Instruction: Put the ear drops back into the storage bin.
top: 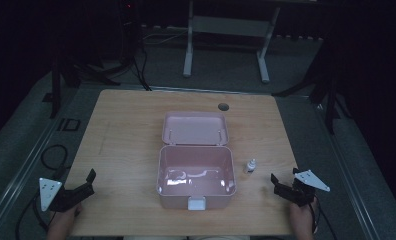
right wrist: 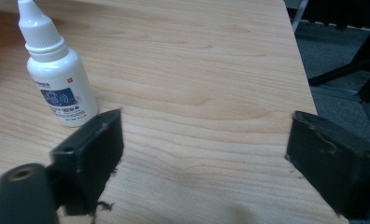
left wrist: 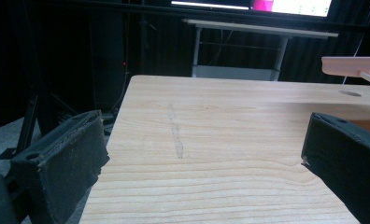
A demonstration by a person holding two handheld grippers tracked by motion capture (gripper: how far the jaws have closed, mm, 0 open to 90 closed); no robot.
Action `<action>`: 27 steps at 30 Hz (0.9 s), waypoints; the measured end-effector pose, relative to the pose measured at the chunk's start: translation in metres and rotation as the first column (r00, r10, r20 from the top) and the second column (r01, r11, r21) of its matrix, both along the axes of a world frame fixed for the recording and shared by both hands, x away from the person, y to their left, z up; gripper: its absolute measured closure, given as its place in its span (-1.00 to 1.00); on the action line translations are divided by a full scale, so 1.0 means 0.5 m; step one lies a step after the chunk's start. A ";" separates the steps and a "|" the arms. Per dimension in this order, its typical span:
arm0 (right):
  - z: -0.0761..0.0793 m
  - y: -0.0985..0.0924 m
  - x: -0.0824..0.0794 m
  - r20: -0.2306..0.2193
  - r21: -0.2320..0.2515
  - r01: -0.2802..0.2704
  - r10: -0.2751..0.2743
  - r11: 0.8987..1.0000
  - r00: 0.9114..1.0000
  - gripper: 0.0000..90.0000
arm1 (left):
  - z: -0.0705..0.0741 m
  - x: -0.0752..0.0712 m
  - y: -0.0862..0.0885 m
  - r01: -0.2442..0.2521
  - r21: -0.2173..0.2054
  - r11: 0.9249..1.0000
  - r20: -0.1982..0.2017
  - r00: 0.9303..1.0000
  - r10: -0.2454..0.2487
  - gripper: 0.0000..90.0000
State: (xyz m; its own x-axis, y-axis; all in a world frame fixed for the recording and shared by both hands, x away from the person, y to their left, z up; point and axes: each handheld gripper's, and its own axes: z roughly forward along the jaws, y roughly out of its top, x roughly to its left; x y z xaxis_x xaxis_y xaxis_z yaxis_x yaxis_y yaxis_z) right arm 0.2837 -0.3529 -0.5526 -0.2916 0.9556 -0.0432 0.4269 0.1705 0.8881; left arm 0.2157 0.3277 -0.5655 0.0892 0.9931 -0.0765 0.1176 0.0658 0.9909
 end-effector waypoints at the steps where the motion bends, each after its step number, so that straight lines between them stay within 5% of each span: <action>1: 0.000 0.000 0.000 0.000 0.000 0.000 0.000 1.000 1.000 -0.68 | 0.000 0.000 0.000 0.000 0.001 1.000 0.000 1.000 0.000 -0.99; 6: 0.006 0.002 0.007 -0.037 -0.002 -0.030 0.030 1.000 0.999 -0.68 | 0.000 0.000 -0.001 0.002 0.001 1.000 0.002 1.000 -0.002 -0.99; 11: 0.012 0.002 0.021 -0.158 0.004 -0.086 0.086 0.996 0.984 -0.69 | 0.000 0.000 0.000 0.001 0.000 1.000 0.001 1.000 -0.001 -0.99; 13: 0.017 0.002 0.029 -0.253 0.028 -0.118 0.121 0.993 0.960 -0.71 | 0.000 0.000 0.000 0.000 -0.001 1.000 0.000 1.000 0.000 -0.99; 15: 0.021 0.007 0.034 -0.313 -0.006 -0.145 0.136 0.989 0.940 -0.72 | 0.000 0.000 0.000 -0.001 -0.002 1.000 -0.001 1.000 0.001 -0.99; 21: 0.036 0.021 0.047 -0.488 -0.090 -0.236 0.164 0.967 0.857 -0.73 | 0.000 0.000 0.000 0.002 -0.003 1.000 -0.001 1.000 -0.002 -0.99; 23: 0.047 0.027 0.045 -0.500 -0.124 -0.251 0.159 0.960 0.851 -0.73 | 0.000 0.000 0.000 0.002 -0.003 1.000 0.000 1.000 -0.002 -0.99; 26: 0.069 0.035 0.045 -0.569 -0.135 -0.299 0.173 0.944 0.804 -0.73 | 0.000 0.000 0.001 0.004 -0.004 1.000 -0.001 1.000 -0.004 -0.99; 27: 0.078 0.039 0.045 -0.610 -0.139 -0.323 0.176 0.936 0.773 -0.73 | 0.000 0.000 0.001 0.004 -0.004 1.000 -0.002 1.000 -0.004 -0.99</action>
